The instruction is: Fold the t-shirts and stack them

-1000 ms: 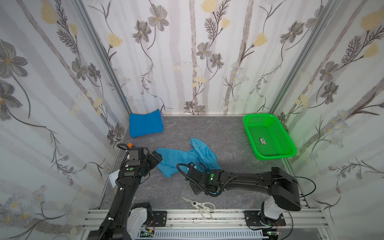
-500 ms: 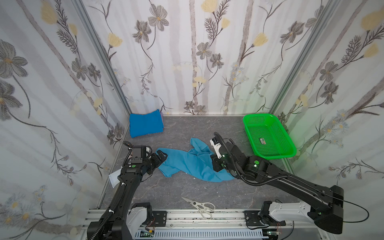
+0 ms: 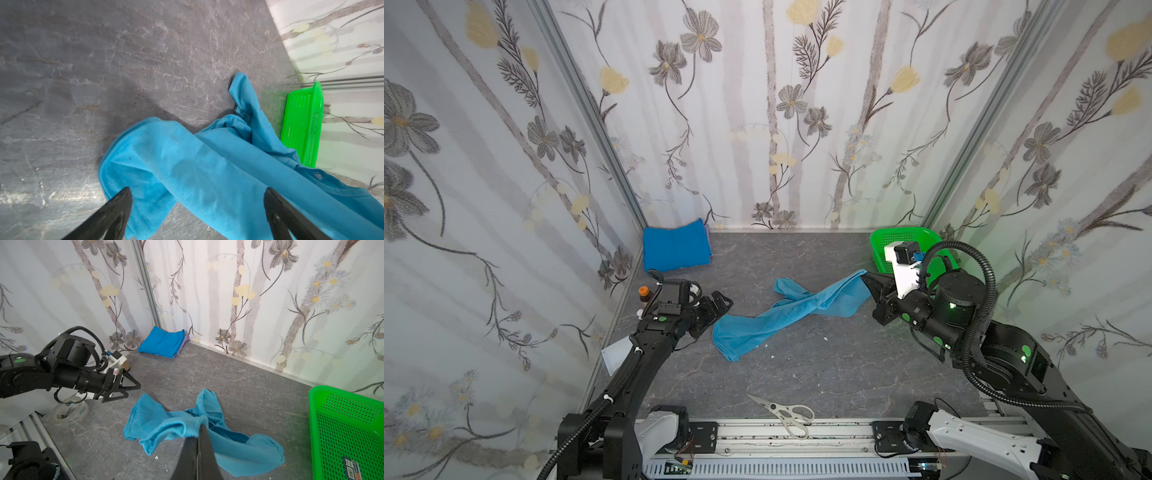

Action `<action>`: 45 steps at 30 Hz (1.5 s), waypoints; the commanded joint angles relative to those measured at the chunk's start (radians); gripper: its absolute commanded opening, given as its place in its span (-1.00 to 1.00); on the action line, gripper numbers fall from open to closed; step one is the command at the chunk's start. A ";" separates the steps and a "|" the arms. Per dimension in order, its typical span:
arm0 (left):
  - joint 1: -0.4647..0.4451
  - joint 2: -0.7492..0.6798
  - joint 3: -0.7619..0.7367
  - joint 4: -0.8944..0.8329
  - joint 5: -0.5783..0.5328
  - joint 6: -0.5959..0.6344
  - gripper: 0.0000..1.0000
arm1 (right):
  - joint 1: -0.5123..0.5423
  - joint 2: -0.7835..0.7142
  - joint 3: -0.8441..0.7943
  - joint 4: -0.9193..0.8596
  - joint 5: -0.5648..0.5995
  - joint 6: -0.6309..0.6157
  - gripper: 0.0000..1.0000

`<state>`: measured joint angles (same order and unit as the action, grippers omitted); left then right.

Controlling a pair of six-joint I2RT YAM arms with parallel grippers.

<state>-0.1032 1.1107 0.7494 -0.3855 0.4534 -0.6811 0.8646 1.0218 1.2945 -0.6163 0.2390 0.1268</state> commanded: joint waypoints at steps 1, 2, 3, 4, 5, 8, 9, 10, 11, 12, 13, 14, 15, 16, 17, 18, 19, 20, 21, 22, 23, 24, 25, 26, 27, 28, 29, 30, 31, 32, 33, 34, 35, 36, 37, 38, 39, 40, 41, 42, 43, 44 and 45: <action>-0.001 0.005 0.027 0.010 -0.045 -0.018 1.00 | -0.001 -0.052 -0.089 -0.022 0.052 0.044 -1.00; -0.001 0.015 0.031 0.010 -0.045 -0.017 1.00 | -0.001 -0.084 -0.123 -0.017 0.073 0.069 -1.00; -0.002 0.031 0.033 0.010 -0.041 -0.015 1.00 | -0.001 -0.123 -0.168 -0.015 0.111 0.100 -1.00; -0.001 0.048 0.032 0.010 -0.039 -0.015 1.00 | -0.003 -0.163 -0.205 -0.030 0.188 0.152 -1.00; -0.001 0.068 0.026 0.019 -0.037 -0.015 1.00 | -0.005 -0.203 -0.243 -0.050 0.264 0.209 -1.00; -0.018 0.124 0.020 0.037 -0.076 -0.005 1.00 | -0.026 -0.269 -0.343 -0.139 0.407 0.363 -1.00; -0.030 0.144 0.029 0.036 -0.097 0.013 1.00 | -0.027 -0.275 -0.354 -0.157 0.399 0.412 -1.00; -0.045 0.179 0.045 0.032 -0.125 0.031 1.00 | -0.027 -0.286 -0.390 -0.115 0.365 0.411 -1.00; -0.060 0.211 0.064 0.030 -0.150 0.049 1.00 | -0.028 -0.288 -0.429 -0.077 0.338 0.425 -1.00; -0.071 0.243 0.082 0.030 -0.168 0.064 1.00 | -0.028 -0.284 -0.459 -0.049 0.312 0.438 -1.00; -0.083 0.284 0.107 0.033 -0.183 0.082 0.98 | -0.029 -0.268 -0.488 -0.018 0.283 0.448 -1.00; -0.090 0.329 0.130 0.041 -0.189 0.102 0.90 | -0.029 -0.249 -0.513 0.013 0.256 0.462 -1.00; -0.095 0.368 0.155 0.040 -0.191 0.116 0.85 | -0.029 -0.233 -0.533 0.044 0.232 0.472 -1.00; -0.101 0.418 0.187 0.036 -0.191 0.134 0.76 | -0.028 -0.215 -0.541 0.078 0.197 0.475 -1.00; -0.106 0.466 0.220 0.022 -0.193 0.150 0.69 | -0.027 -0.202 -0.584 0.105 0.172 0.478 -1.00; -0.107 0.504 0.246 0.004 -0.192 0.156 0.62 | -0.027 -0.192 -0.595 0.123 0.158 0.480 -1.00; -0.111 0.539 0.265 -0.005 -0.189 0.159 0.59 | -0.027 -0.182 -0.602 0.133 0.155 0.480 -1.00; -0.114 0.565 0.275 -0.010 -0.184 0.160 0.58 | -0.027 -0.176 -0.604 0.133 0.161 0.480 -1.00; -0.121 0.583 0.282 -0.017 -0.181 0.161 0.58 | -0.027 -0.176 -0.606 0.132 0.164 0.477 -1.00; -0.131 0.603 0.287 -0.019 -0.174 0.164 0.59 | -0.027 -0.178 -0.607 0.132 0.166 0.471 -1.00; -0.142 0.618 0.292 -0.016 -0.157 0.166 0.59 | -0.028 -0.182 -0.606 0.133 0.170 0.464 -1.00; -0.152 0.633 0.293 -0.007 -0.138 0.166 0.59 | -0.028 -0.186 -0.608 0.134 0.173 0.461 -1.00; -0.167 0.652 0.301 -0.006 -0.121 0.169 0.59 | -0.029 -0.190 -0.609 0.136 0.177 0.456 -1.00; -0.182 0.671 0.315 -0.014 -0.115 0.172 0.57 | -0.029 -0.189 -0.610 0.137 0.177 0.451 -1.00; -0.194 0.683 0.323 -0.019 -0.112 0.174 0.57 | -0.030 -0.190 -0.608 0.136 0.178 0.447 -1.00; -0.210 0.696 0.331 -0.021 -0.112 0.174 0.53 | -0.030 -0.189 -0.609 0.136 0.178 0.443 -1.00; -0.223 0.704 0.336 -0.023 -0.113 0.170 0.48 | -0.030 -0.190 -0.608 0.136 0.179 0.441 -1.00; -0.235 0.709 0.339 -0.025 -0.114 0.167 0.40 | -0.029 -0.191 -0.607 0.136 0.180 0.439 -1.00; -0.246 0.714 0.343 -0.032 -0.118 0.162 0.27 | -0.029 -0.194 -0.609 0.138 0.181 0.438 -1.00; -0.257 0.714 0.346 -0.043 -0.126 0.160 0.13 | -0.030 -0.197 -0.609 0.138 0.183 0.435 -1.00; -0.266 0.714 0.345 -0.051 -0.137 0.159 0.00 | -0.032 -0.199 -0.610 0.139 0.186 0.433 -1.00; -0.276 0.712 0.345 -0.056 -0.144 0.157 -0.15 | -0.032 -0.200 -0.609 0.141 0.187 0.430 -1.00; -0.283 0.710 0.346 -0.063 -0.141 0.157 -0.30 | -0.033 -0.201 -0.609 0.145 0.188 0.427 -1.00; -0.287 0.708 0.346 -0.070 -0.138 0.158 -0.41 | -0.035 -0.201 -0.609 0.148 0.187 0.423 -1.00; -0.292 0.701 0.347 -0.079 -0.137 0.161 -0.55 | -0.037 -0.200 -0.609 0.150 0.187 0.418 -1.00; -0.294 0.687 0.349 -0.087 -0.142 0.158 -0.74 | -0.038 -0.197 -0.606 0.150 0.189 0.415 -1.00; -0.294 0.667 0.347 -0.090 -0.154 0.155 -0.96 | -0.040 -0.196 -0.603 0.153 0.189 0.410 -1.00; -0.293 0.637 0.349 -0.094 -0.174 0.153 -1.00 | -0.040 -0.194 -0.601 0.162 0.187 0.402 -1.00; -0.293 0.607 0.358 -0.098 -0.186 0.156 -1.00 | -0.042 -0.191 -0.597 0.174 0.184 0.389 -1.00; -0.290 0.586 0.376 -0.111 -0.195 0.166 -1.00 | -0.046 -0.186 -0.592 0.185 0.184 0.377 -1.00; -0.287 0.566 0.414 -0.138 -0.204 0.182 -1.00 | -0.056 -0.175 -0.584 0.202 0.183 0.361 -1.00; -0.282 0.555 0.456 -0.162 -0.210 0.203 -1.00 | -0.075 -0.161 -0.572 0.232 0.172 0.334 -1.00; -0.275 0.552 0.498 -0.184 -0.217 0.217 -1.00 | -0.101 -0.142 -0.561 0.264 0.148 0.307 -1.00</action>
<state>-0.3882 1.6863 1.1774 -0.5205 0.2817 -0.5117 0.7914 0.8532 0.7086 -0.4740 0.4065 0.4992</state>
